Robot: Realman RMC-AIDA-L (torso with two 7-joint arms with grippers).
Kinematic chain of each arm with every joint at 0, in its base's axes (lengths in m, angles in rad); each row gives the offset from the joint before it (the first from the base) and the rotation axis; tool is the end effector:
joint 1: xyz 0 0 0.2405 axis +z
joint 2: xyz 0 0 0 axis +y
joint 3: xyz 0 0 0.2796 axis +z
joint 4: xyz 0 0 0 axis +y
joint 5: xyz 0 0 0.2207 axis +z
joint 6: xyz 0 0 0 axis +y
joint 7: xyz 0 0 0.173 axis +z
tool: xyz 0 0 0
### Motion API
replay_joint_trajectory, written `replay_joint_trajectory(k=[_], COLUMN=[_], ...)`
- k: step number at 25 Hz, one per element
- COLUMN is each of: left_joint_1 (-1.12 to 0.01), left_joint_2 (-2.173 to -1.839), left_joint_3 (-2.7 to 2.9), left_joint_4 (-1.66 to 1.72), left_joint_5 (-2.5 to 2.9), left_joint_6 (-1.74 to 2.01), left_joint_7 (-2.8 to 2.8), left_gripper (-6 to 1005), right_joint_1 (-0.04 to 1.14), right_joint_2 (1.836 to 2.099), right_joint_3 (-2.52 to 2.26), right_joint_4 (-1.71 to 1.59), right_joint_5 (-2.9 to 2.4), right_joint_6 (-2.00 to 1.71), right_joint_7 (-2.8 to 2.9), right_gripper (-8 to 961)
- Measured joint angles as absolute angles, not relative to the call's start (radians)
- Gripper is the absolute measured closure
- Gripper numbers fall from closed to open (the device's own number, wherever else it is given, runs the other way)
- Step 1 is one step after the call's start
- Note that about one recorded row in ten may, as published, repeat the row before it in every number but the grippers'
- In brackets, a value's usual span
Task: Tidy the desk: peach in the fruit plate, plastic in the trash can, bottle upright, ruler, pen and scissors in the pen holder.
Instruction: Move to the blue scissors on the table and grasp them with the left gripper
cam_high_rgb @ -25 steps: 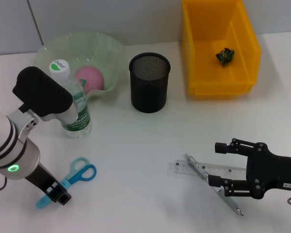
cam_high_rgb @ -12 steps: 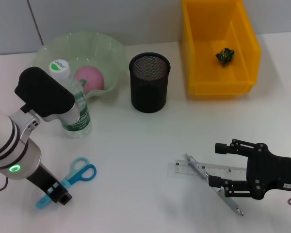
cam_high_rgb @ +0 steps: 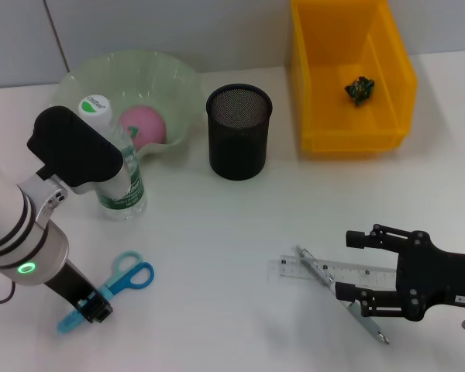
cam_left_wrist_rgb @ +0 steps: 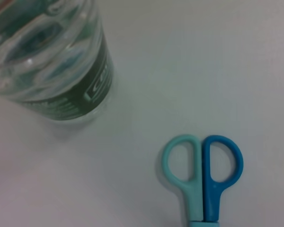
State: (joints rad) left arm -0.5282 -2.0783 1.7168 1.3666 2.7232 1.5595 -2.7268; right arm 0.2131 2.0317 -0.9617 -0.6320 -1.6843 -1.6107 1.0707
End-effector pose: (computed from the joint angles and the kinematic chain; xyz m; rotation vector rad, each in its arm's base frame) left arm -0.2339 0.3376 -0.0770 -2.5397 -0.8642 0.8642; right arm 0.3322 0.2651 -0.0353 -2.6727 0.4811 0.7736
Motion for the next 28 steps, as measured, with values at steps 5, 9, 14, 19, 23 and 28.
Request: replay_joint_trajectory(k=[5,9,14,19,23,28], left_joint_1=[-0.53,-0.532,-0.534,-0.538,-0.542,-0.542], left_joint_2=[-2.079,-2.079,-2.079,-2.079,-2.078,-2.079], left_joint_3=[1.717,1.717,1.718,1.718,1.728,1.728], left_joint_4=[1.365,1.361,1.358,1.343,1.338,1.34], left_joint_5=[2.722,2.721,2.724,2.722,2.723,2.719], left_joint_6=[1.56,1.559,1.557,1.554,1.549,1.548], left_joint_7=[-2.73,-2.731,-2.736,-2.729,-2.727,-2.726], left_gripper=[630,634,642,650,681,783], right_joint_1=[0.213,0.212,0.21,0.207,0.203,0.2], right_joint_2=[2.03,2.029,2.029,2.029,2.029,2.032], right_joint_3=[-0.962,-0.962,-0.962,-0.962,-0.962,-0.962], right_joint_4=[-0.632,-0.632,-0.632,-0.632,-0.635,-0.636], right_joint_5=[-1.684,-1.684,-1.684,-1.684,-1.684,-1.684], right_joint_6=[-1.611,-1.611,-1.613,-1.62,-1.621,-1.622], right_joint_7=[1.071,1.071,1.071,1.071,1.071,1.071], right_gripper=[180,181,182,183,184,185])
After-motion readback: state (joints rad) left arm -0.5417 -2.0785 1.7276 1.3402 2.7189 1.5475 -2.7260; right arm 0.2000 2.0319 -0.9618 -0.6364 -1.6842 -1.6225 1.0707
